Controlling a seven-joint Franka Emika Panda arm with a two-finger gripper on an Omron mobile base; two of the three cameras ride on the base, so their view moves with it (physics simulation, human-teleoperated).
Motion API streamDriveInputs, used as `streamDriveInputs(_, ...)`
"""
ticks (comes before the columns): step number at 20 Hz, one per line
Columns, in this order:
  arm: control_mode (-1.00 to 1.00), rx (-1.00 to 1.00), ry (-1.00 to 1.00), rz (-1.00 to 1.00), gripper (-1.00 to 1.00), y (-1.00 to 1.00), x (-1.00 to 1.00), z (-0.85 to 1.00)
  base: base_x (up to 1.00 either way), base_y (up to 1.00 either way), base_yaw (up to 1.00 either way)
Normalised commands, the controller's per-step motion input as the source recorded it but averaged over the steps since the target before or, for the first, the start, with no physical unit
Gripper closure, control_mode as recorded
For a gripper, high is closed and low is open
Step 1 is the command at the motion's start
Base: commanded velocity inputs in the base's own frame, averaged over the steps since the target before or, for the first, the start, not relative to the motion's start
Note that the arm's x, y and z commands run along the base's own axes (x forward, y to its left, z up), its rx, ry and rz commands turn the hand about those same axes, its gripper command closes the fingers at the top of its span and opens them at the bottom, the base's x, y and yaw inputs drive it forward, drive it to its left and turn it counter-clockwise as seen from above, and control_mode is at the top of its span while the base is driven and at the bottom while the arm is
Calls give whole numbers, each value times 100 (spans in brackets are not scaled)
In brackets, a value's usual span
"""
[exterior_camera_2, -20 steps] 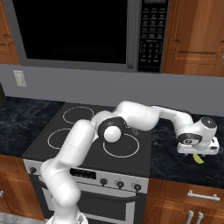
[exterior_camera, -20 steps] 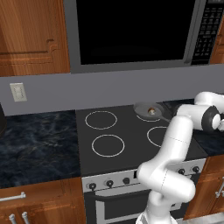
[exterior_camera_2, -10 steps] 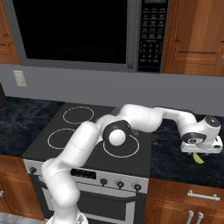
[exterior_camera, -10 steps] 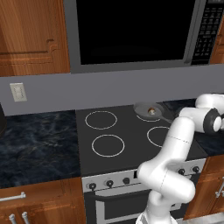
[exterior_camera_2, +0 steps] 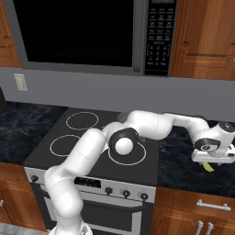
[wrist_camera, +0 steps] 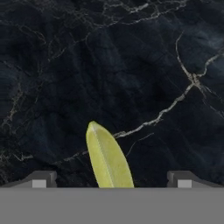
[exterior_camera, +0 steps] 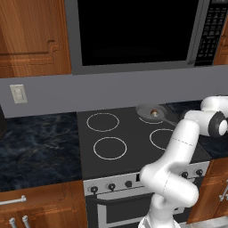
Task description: Put the mushroom and lemon wedge in the pan. Then turn on the rear right burner and set the heat to medium.
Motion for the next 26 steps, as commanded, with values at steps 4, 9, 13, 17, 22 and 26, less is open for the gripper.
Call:
streamDriveInputs(4, -100, 0, 8, 6, -100, 8, -17, -10, 0, 0, 0)
streamDriveInputs(9, -100, 0, 5, 6, -100, 11, -1, -10, 0, 0, 0)
streamDriveInputs(13, -100, 0, 0, 3, -100, 2, 23, -2, 0, 0, 0)
streamDriveInputs(17, -100, 0, 0, 1, -100, 0, 14, 0, 0, 0, 0)
streamDriveInputs(22, -100, 0, 1, 1, -100, 0, -1, 0, 0, 0, 0)
streamDriveInputs(26, -100, 0, 3, 0, -100, 0, 0, -18, 0, 0, 0)
